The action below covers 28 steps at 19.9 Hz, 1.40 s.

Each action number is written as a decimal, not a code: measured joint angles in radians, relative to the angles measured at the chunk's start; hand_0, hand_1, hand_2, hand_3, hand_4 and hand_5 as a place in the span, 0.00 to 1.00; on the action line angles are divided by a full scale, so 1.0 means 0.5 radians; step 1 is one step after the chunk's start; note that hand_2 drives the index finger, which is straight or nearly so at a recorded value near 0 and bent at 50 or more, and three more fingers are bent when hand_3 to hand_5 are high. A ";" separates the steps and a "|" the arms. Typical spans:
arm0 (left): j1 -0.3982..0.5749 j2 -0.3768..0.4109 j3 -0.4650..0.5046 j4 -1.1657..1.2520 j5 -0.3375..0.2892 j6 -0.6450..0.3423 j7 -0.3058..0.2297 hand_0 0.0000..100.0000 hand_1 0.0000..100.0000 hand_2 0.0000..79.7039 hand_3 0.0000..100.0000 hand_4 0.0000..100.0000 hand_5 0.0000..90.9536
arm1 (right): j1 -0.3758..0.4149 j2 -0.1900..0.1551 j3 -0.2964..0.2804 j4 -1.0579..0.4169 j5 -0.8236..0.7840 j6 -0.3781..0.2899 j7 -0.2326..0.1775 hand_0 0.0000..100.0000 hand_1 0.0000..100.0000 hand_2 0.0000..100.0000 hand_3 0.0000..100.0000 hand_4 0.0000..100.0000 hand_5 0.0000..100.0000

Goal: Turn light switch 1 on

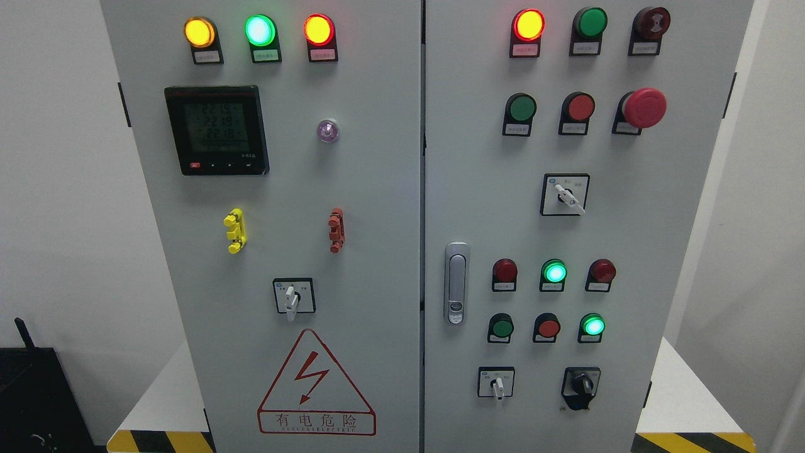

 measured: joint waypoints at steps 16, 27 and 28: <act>0.219 0.017 -0.029 -0.280 0.000 0.001 -0.008 0.31 0.10 0.00 0.00 0.00 0.00 | 0.000 0.000 0.000 0.000 0.000 0.000 0.000 0.00 0.00 0.00 0.00 0.00 0.00; 0.726 0.167 -0.018 -1.483 0.000 0.008 0.013 0.42 0.25 0.00 0.00 0.06 0.00 | 0.000 0.000 0.000 0.000 0.000 0.000 0.000 0.00 0.00 0.00 0.00 0.00 0.00; 0.759 0.186 -0.015 -1.625 0.000 0.006 0.013 0.43 0.27 0.00 0.02 0.13 0.00 | 0.000 0.000 0.000 0.000 0.000 0.000 0.000 0.00 0.00 0.00 0.00 0.00 0.00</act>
